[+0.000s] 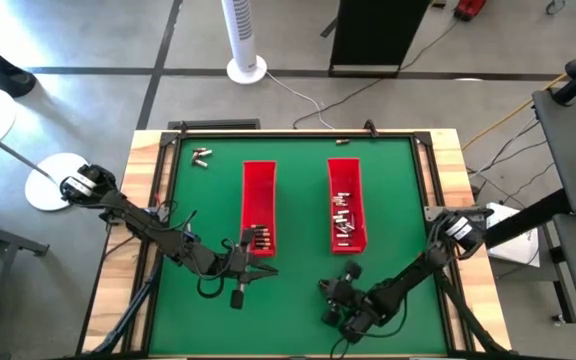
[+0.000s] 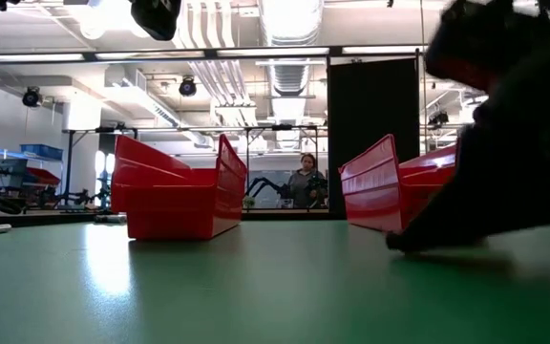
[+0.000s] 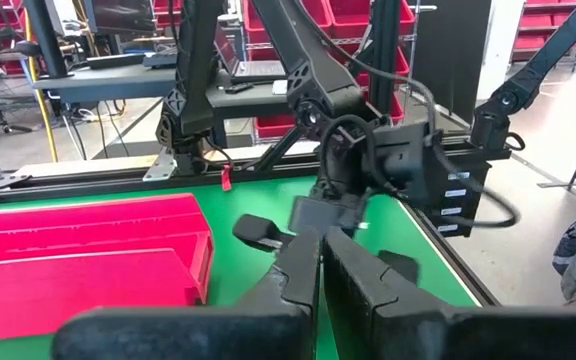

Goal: Sort batteries
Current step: Put the brown battery into the left red bin

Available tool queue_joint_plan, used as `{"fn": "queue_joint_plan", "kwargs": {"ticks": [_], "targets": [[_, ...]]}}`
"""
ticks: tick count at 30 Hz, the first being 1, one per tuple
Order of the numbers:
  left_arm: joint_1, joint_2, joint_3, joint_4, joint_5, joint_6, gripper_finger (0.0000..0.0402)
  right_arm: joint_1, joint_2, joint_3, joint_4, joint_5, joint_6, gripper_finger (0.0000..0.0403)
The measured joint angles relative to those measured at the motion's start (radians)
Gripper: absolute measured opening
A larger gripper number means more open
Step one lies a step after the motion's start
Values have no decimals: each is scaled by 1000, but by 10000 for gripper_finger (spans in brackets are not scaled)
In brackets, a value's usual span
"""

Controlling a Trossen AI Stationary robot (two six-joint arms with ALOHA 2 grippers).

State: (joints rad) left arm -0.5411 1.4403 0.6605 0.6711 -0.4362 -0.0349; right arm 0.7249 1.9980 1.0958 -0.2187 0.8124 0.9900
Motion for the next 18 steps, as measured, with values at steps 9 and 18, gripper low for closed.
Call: {"fn": "queue_joint_plan", "kwargs": {"ticks": [9, 18], "targets": [[-10, -19, 0, 9, 0, -86, 0, -59, 63, 110, 270, -32, -359, 44], [-95, -158, 1, -56, 1, -79, 0, -158, 235, 301, 391, -240, -625, 45]]}}
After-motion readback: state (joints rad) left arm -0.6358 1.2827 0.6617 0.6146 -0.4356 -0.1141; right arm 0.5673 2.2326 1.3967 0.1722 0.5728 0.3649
